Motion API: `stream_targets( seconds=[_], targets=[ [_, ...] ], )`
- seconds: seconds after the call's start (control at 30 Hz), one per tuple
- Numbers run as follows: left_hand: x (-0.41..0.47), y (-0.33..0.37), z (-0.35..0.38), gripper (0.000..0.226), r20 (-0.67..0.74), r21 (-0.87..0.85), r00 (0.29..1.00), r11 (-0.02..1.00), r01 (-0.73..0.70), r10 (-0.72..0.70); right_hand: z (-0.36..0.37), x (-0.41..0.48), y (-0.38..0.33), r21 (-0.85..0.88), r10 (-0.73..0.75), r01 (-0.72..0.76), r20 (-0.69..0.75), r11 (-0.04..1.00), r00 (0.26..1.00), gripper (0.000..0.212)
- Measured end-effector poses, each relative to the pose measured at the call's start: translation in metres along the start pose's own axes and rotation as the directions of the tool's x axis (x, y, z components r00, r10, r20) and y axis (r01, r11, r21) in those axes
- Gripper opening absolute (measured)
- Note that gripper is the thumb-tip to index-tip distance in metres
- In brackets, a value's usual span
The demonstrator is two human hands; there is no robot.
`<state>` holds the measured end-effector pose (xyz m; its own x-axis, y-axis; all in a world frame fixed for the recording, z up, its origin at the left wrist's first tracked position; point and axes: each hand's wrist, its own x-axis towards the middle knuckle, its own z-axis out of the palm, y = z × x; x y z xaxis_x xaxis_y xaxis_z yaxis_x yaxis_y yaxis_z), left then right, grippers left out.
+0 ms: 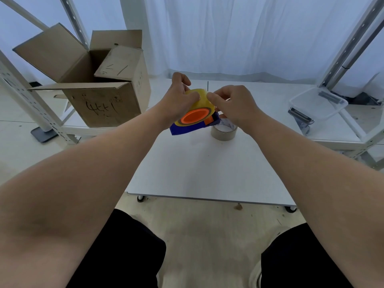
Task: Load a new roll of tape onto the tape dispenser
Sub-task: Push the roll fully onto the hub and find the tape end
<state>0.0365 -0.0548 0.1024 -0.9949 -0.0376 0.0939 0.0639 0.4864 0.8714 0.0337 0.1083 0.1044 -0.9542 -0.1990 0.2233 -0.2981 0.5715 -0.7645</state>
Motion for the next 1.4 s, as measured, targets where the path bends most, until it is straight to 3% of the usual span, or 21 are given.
stream_targets(
  seconds=[0.27, 0.53, 0.77, 0.87, 0.93, 1.03, 1.2, 1.4],
  targets=[
    [-0.002, 0.002, 0.002, 0.037, 0.023, 0.076, 0.999, 0.997, -0.032, 0.030, 0.001, 0.004, -0.001, -0.100, 0.024, -0.023, 0.003, 0.995, 1.000, 0.019],
    [-0.005, 0.004, 0.005, 0.037, 0.040, 0.208, 0.994, 0.972, -0.105, 0.099, 0.008, 0.002, -0.008, -0.325, -0.005, -0.004, -0.025, 0.946, 1.000, 0.021],
    [-0.005, 0.003, 0.006, 0.037, 0.072, 0.197, 0.991, 0.973, -0.124, 0.112, 0.010, 0.000, -0.010, -0.471, -0.030, 0.046, 0.043, 0.881, 0.999, 0.019],
    [-0.005, 0.003, 0.004, 0.038, 0.074, 0.153, 0.991, 0.981, -0.120, 0.109, 0.007, -0.001, -0.009, -0.377, 0.020, -0.005, 0.035, 0.926, 0.999, 0.023],
    [-0.004, 0.002, 0.002, 0.038, 0.069, 0.109, 0.993, 0.989, -0.098, 0.091, 0.001, -0.002, -0.006, -0.145, 0.070, -0.068, 0.006, 0.987, 0.998, 0.017],
    [-0.004, 0.002, -0.001, 0.038, 0.046, 0.075, 0.996, 0.994, -0.074, 0.071, -0.006, -0.004, -0.005, 0.168, 0.152, -0.154, 0.023, 0.974, 0.988, 0.014],
    [-0.004, 0.004, 0.002, 0.039, 0.035, 0.146, 0.995, 0.984, -0.102, 0.098, -0.002, -0.001, -0.008, 0.060, 0.180, -0.184, 0.063, 0.981, 0.982, 0.033],
    [-0.005, 0.004, 0.003, 0.037, 0.040, 0.156, 0.994, 0.982, -0.107, 0.103, 0.000, 0.000, -0.006, 0.056, 0.226, -0.227, 0.024, 0.972, 0.974, 0.024]
  ],
)
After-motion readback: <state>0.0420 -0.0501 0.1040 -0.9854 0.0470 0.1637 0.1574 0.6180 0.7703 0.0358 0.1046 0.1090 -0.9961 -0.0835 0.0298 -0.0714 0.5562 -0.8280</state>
